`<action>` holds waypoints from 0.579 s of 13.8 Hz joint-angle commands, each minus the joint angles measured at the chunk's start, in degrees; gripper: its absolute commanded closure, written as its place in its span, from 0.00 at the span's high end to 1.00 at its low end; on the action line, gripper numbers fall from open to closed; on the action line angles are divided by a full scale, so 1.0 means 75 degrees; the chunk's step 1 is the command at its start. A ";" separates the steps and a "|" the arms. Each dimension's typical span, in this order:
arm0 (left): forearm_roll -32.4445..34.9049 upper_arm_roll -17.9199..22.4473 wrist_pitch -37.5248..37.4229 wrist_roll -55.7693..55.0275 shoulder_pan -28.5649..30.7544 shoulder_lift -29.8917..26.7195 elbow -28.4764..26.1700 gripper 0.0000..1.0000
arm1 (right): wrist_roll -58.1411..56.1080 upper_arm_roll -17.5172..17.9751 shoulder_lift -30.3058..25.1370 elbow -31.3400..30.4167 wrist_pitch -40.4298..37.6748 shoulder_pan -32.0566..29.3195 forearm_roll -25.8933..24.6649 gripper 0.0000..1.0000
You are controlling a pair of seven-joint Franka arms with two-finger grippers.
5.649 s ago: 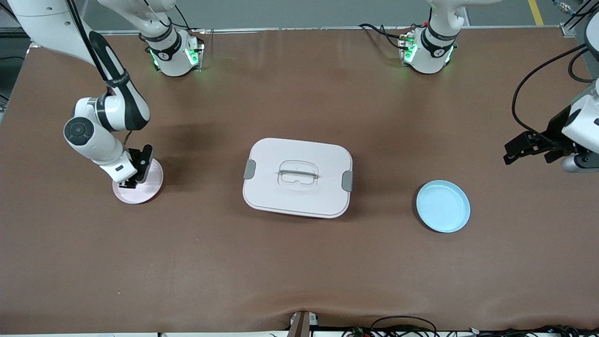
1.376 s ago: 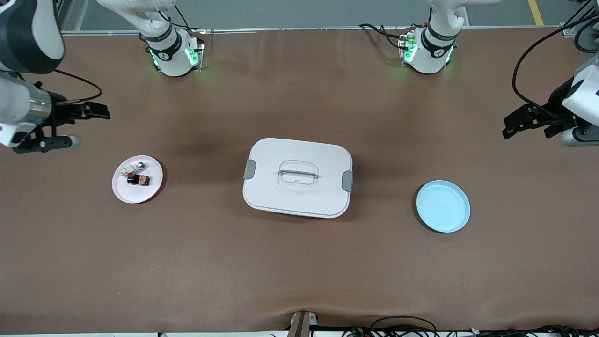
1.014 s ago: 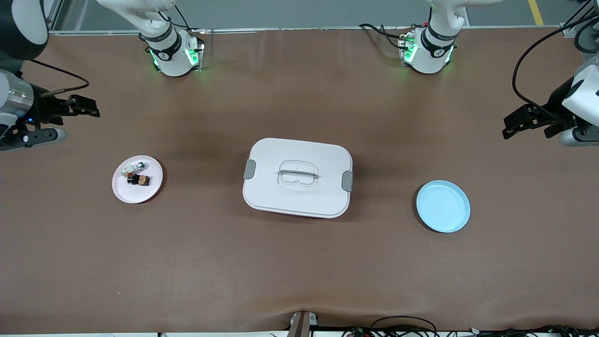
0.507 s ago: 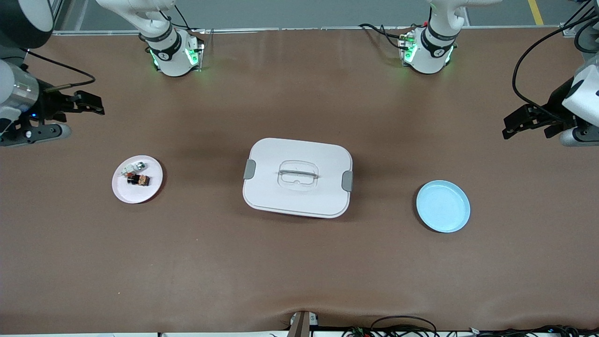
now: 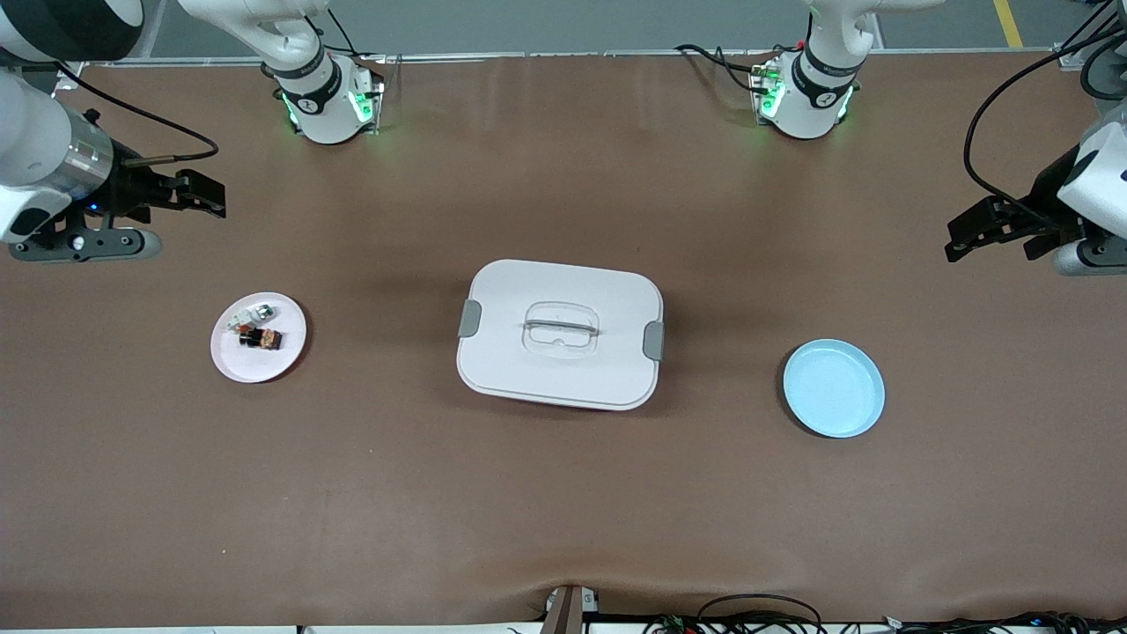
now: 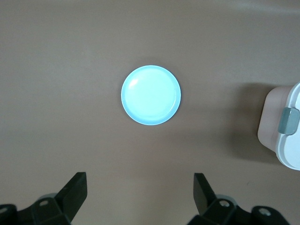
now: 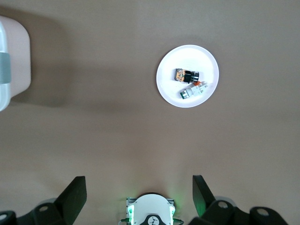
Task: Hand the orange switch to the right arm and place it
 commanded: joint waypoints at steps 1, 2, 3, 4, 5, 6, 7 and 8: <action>-0.0010 -0.0006 -0.0167 -0.0072 -0.0024 0.0051 0.0179 1.00 | 0.0077 -0.0079 0.0035 0.0225 -0.0319 -0.0220 0.0891 1.00; -0.0010 -0.0006 -0.0167 -0.0072 -0.0024 0.0051 0.0167 1.00 | 0.0065 -0.0068 0.0023 0.0225 -0.0238 -0.0315 0.0976 1.00; -0.0010 -0.0006 -0.0167 -0.0072 -0.0024 0.0051 0.0179 1.00 | 0.0053 -0.0010 0.0000 0.0225 -0.0075 -0.0269 0.0896 1.00; -0.0021 -0.0006 -0.0167 -0.0072 -0.0024 0.0051 0.0179 1.00 | 0.0065 0.0003 -0.0012 0.0202 0.0124 -0.0187 0.0767 1.00; -0.0010 -0.0006 -0.0167 -0.0072 -0.0024 0.0051 0.0179 1.00 | 0.0065 -0.0009 -0.0012 0.0190 0.0230 -0.0129 0.0754 1.00; -0.0010 -0.0006 -0.0167 -0.0060 -0.0024 0.0051 0.0179 1.00 | 0.0053 -0.0009 -0.0024 0.0190 0.0289 -0.0105 0.0708 1.00; -0.0010 -0.0006 -0.0167 -0.0060 -0.0024 0.0062 0.0167 1.00 | 0.0030 0.0003 -0.0024 0.0190 0.0336 -0.0093 0.0649 1.00; -0.0010 -0.0006 -0.0167 -0.0060 -0.0024 0.0051 0.0167 1.00 | -0.0156 0.0003 -0.0036 0.0201 0.0383 -0.0081 0.0533 1.00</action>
